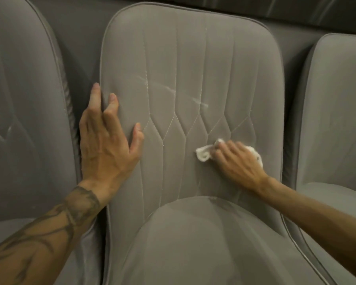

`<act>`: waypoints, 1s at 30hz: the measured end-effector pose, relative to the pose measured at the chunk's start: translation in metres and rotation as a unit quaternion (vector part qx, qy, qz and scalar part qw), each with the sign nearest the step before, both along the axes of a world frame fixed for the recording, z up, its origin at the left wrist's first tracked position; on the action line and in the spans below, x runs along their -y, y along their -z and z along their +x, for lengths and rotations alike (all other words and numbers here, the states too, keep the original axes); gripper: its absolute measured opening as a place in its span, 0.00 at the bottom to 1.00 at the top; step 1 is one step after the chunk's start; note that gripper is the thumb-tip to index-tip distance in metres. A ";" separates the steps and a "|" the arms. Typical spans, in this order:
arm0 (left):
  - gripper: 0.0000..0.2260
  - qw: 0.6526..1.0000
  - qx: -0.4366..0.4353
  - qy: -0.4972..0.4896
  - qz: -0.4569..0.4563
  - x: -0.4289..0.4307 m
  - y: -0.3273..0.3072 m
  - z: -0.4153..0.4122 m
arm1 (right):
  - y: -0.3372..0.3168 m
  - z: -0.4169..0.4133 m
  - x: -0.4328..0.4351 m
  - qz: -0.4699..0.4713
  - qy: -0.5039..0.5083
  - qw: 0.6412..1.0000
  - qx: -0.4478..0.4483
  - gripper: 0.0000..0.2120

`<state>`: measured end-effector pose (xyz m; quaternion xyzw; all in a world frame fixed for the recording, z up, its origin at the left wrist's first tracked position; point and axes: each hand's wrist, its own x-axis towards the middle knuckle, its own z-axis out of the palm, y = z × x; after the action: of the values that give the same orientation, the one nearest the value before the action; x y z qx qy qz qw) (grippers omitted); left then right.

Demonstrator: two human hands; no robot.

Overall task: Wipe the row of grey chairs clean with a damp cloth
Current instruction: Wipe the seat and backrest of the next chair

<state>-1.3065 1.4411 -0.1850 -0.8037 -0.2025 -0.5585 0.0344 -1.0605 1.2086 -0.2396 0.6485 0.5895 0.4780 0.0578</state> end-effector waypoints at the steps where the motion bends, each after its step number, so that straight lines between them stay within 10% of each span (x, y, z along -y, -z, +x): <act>1: 0.28 1.000 0.000 0.001 -0.001 0.000 0.000 0.000 | 0.003 -0.001 0.000 0.041 0.018 0.999 -0.015 0.07; 8: 0.28 1.000 0.007 0.007 0.004 -0.001 0.002 0.001 | 0.017 -0.019 0.011 -0.165 -0.065 0.984 0.035 0.07; 16: 0.28 1.000 0.007 0.016 -0.001 -0.002 0.002 0.002 | -0.137 0.006 -0.048 0.327 0.026 0.935 -0.134 0.07; 23: 0.28 1.000 0.007 0.018 -0.005 0.000 0.001 0.001 | -0.082 -0.017 -0.025 -0.029 -0.047 0.998 0.032 0.10; 30: 0.28 1.000 0.009 0.024 -0.004 0.001 0.000 0.002 | -0.214 0.005 -0.082 0.366 0.003 0.925 -0.100 0.14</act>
<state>-1.3050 1.4403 -0.1854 -0.8033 -0.1855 -0.5658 0.0159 -1.0555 1.2906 -0.0253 0.6708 0.3738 0.5933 -0.2414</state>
